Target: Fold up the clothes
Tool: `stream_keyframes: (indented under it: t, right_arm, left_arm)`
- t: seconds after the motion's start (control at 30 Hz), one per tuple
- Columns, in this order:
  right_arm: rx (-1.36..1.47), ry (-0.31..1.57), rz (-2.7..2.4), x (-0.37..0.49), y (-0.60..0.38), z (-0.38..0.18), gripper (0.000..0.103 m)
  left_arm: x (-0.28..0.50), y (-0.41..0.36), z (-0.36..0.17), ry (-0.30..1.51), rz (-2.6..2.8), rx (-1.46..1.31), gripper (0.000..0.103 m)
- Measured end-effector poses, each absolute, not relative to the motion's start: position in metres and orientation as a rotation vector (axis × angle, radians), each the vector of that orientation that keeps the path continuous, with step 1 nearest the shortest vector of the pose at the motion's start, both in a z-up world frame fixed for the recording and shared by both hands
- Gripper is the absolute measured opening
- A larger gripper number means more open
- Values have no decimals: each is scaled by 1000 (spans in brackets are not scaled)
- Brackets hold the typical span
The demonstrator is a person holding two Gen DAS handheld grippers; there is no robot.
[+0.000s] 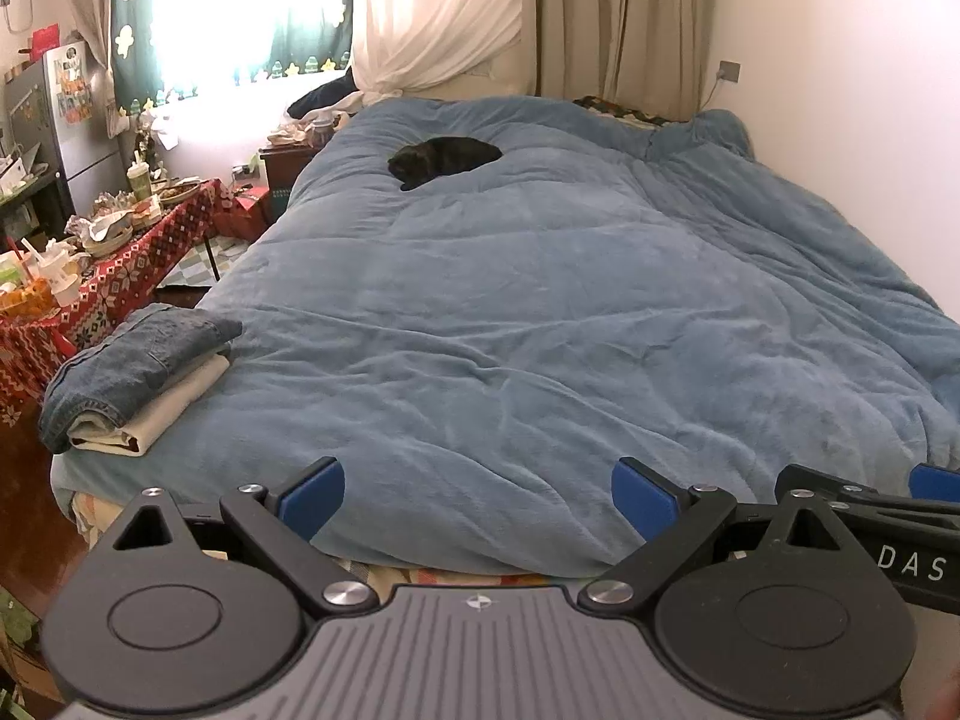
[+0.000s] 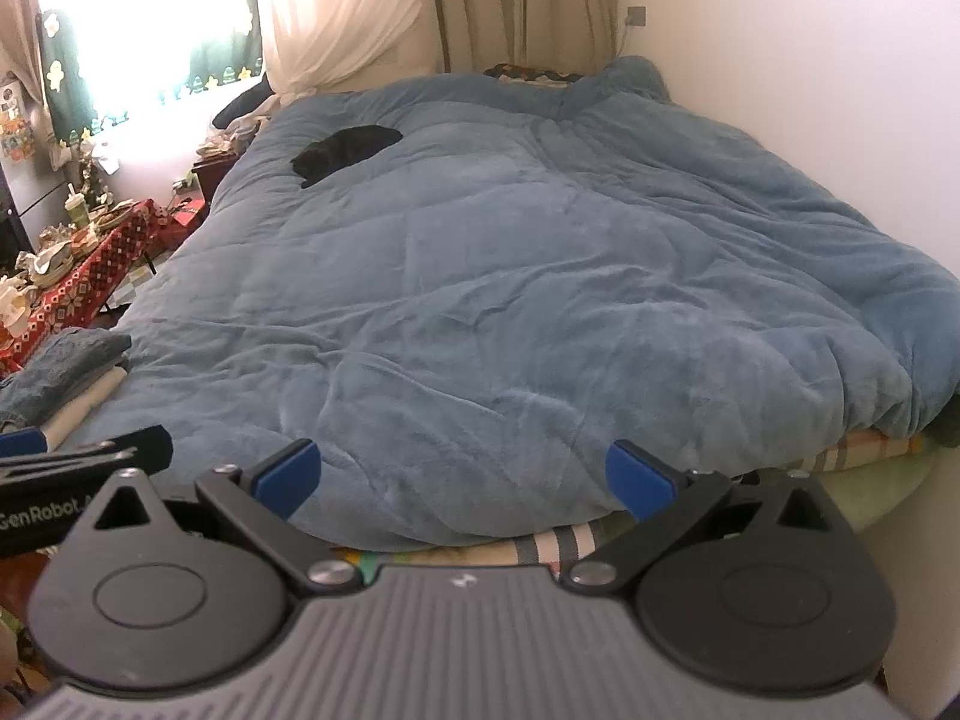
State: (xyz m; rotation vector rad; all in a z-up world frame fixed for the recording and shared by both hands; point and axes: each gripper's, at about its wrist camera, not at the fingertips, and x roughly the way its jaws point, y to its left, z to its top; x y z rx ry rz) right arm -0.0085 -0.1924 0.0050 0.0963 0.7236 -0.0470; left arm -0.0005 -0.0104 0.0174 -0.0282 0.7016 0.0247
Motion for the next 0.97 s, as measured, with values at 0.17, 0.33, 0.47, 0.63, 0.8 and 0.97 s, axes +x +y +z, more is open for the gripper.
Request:
stream_keyframes:
  t: [0.17, 0.33, 0.47, 0.63, 0.8, 0.97]
  right_arm:
    - [95, 722, -45, -7, -195, 4, 102]
    - [84, 725, -47, -7, -194, 3, 102]
    - [86, 729, -44, -6, -195, 3, 102]
    - [88, 730, -42, -5, -197, 3, 102]
    - [90, 734, -41, -4, -198, 2, 102]
    - [86, 736, -43, -4, -197, 1, 102]
  left_arm:
    - [0, -10, 17, 701, 27, -23, 96]
    - [0, -10, 17, 705, 29, -19, 96]
    - [0, -11, 17, 703, 30, -14, 96]
    - [1, -12, 16, 707, 28, -18, 96]
    - [1, -13, 16, 705, 31, -10, 95]
    - [1, -13, 16, 705, 32, -5, 95]
